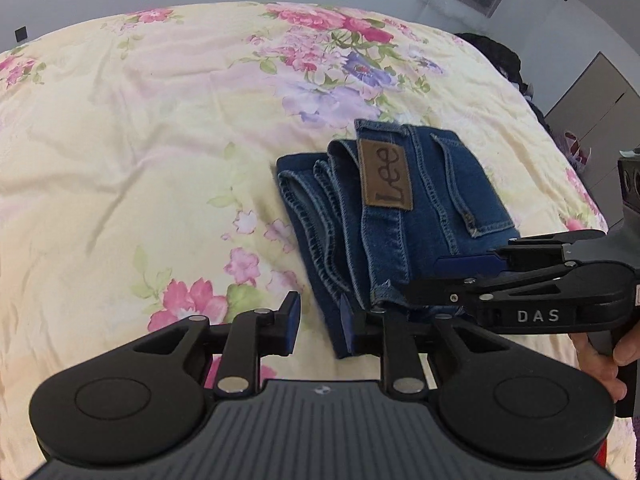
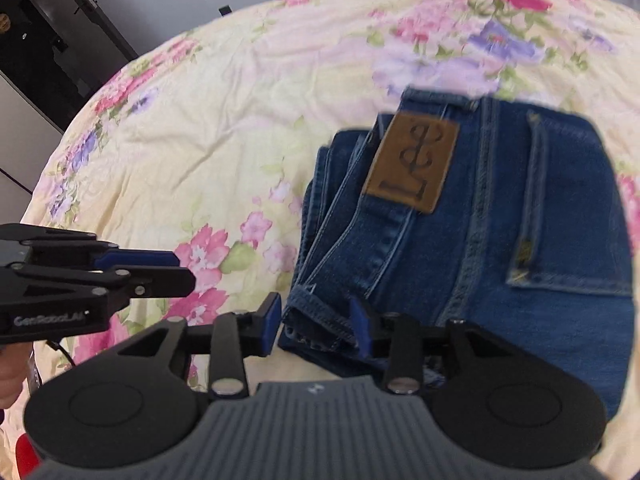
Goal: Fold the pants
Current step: 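Lower the folded jeans onto the duvet with both grippers, Lee patch up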
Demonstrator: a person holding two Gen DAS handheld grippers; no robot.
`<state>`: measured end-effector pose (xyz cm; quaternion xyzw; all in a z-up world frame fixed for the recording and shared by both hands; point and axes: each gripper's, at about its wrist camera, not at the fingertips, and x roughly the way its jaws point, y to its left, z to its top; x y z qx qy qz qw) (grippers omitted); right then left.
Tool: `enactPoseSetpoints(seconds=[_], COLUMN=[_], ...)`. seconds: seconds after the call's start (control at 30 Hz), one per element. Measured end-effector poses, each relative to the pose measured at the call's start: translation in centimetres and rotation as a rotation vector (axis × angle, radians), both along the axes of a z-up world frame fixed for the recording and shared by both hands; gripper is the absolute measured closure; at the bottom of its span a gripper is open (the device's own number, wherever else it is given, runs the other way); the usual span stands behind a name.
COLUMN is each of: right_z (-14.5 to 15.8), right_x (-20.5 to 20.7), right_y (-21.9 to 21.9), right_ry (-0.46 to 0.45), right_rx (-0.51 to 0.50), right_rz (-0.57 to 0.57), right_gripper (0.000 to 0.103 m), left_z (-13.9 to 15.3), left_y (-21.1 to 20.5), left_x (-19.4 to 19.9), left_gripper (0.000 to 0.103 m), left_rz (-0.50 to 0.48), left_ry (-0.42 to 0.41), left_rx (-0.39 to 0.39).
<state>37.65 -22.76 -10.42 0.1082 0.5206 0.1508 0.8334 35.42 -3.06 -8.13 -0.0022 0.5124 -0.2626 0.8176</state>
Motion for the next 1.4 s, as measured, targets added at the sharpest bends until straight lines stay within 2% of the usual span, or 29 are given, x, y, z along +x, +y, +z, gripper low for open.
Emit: enactPoseSetpoints(seconds=[0.07, 0.2, 0.27, 0.3, 0.4, 0.53, 0.77, 0.83, 0.87, 0.93, 1.07, 1.13, 1.2, 1.3, 1.4], right_z=[1.4, 1.9, 1.5, 1.2, -0.1, -1.7, -4.5, -4.9, -5.0, -4.9, -3.4, -2.7, -2.3, -2.0, -2.4], right_x=[-0.1, 0.0, 0.1, 0.3, 0.8, 1.5, 2.3, 2.5, 2.5, 2.3, 1.5, 1.0, 0.5, -0.2, -0.4], right_y=[-1.6, -5.5, -8.3, -9.6, -13.5, -18.0, -20.0, -20.1, -20.2, -20.2, -19.9, -19.7, -19.2, -17.8, -15.6], right_ry=[-0.036, -0.088, -0.102, -0.102, -0.097, -0.079, -0.064, -0.056, -0.052, -0.055, -0.090, -0.103, -0.106, -0.097, -0.105], right_rx=[-0.055, -0.189, -0.220, -0.230, -0.237, -0.195, -0.073, -0.057, -0.052, -0.052, -0.074, -0.080, -0.066, -0.054, -0.133], right_rz=[-0.025, -0.073, -0.102, -0.117, -0.172, -0.235, -0.232, -0.242, -0.249, -0.250, -0.233, -0.222, -0.205, -0.152, -0.092], right_gripper=[0.059, 0.061, 0.073, 0.075, 0.080, 0.080, 0.080, 0.080, 0.080, 0.081, 0.086, 0.093, 0.097, 0.098, 0.098], left_z=[0.4, 0.1, -0.4, -0.9, -2.6, -5.2, -8.2, -8.4, -8.1, -6.5, -2.2, -1.1, -1.4, -3.7, -5.6], left_y=[-0.7, -2.6, -3.7, -4.2, -6.2, -7.9, -9.0, -9.4, -9.5, -9.6, -9.0, -8.5, -7.8, -7.0, -6.9], left_x=[0.6, 2.7, 4.0, 4.7, 6.9, 9.5, 11.8, 11.8, 11.5, 10.6, 8.1, 7.2, 7.1, 7.6, 8.1], left_gripper=[0.070, 0.054, 0.050, 0.049, 0.049, 0.049, 0.057, 0.064, 0.068, 0.091, 0.094, 0.094, 0.094, 0.093, 0.093], left_rz=[0.023, 0.066, 0.087, 0.092, 0.091, 0.105, 0.132, 0.159, 0.165, 0.151, 0.085, 0.073, 0.067, 0.084, 0.085], left_ry=[-0.013, -0.017, -0.019, -0.014, 0.018, 0.040, 0.081, 0.074, 0.058, -0.001, -0.094, -0.120, -0.114, -0.097, -0.100], left_rx=[-0.037, -0.124, -0.161, -0.177, -0.195, -0.198, -0.308, -0.321, -0.314, -0.293, -0.254, -0.211, -0.159, -0.082, -0.071])
